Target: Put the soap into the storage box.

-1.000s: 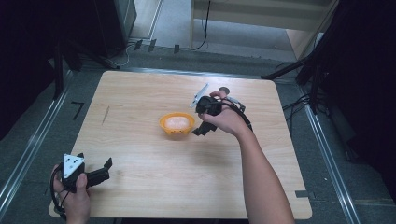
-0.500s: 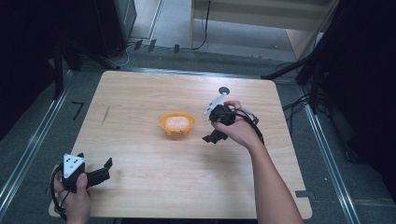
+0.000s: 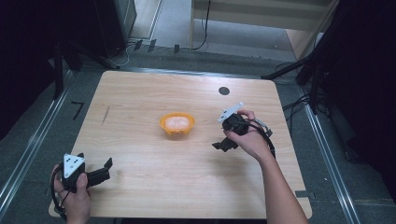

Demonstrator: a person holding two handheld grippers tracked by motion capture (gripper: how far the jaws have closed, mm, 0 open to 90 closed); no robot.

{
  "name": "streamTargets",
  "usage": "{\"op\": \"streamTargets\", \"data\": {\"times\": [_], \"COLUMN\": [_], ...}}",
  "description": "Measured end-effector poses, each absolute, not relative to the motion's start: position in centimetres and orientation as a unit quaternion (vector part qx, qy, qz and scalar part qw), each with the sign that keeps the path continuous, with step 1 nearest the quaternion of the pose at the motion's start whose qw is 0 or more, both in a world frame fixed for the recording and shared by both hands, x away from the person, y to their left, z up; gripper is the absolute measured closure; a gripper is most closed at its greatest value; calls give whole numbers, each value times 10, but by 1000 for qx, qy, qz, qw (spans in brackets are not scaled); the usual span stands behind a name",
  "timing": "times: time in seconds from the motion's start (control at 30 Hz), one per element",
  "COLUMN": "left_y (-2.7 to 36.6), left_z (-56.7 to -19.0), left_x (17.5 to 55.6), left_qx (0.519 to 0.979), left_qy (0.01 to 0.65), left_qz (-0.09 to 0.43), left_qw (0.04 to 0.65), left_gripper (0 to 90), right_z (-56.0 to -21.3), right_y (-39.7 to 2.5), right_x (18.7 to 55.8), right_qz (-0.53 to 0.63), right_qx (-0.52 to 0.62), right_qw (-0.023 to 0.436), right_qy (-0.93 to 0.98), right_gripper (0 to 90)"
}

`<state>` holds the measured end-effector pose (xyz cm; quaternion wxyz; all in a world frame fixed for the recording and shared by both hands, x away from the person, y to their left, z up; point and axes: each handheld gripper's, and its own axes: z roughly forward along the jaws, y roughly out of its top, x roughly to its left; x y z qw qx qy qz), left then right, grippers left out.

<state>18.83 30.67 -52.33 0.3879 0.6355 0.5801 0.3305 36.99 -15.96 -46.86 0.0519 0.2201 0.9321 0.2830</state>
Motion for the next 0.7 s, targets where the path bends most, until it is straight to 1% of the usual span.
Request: {"op": "streamTargets", "data": {"times": [0.4, 0.7], "left_y": [307, 307], "left_z": [-523, -523], "left_x": [188, 188], "left_qx": [636, 634], "left_qy": [580, 581], "left_qz": [331, 331], "left_qw": [388, 389], "left_gripper": [0, 0], "right_z": [-476, -481], "right_y": [-190, -197], "right_x": [349, 329], "right_qz": [301, 313], "right_qx": [255, 258], "right_qw": [55, 57], "right_qy": [917, 912], "right_gripper": [0, 0]}}
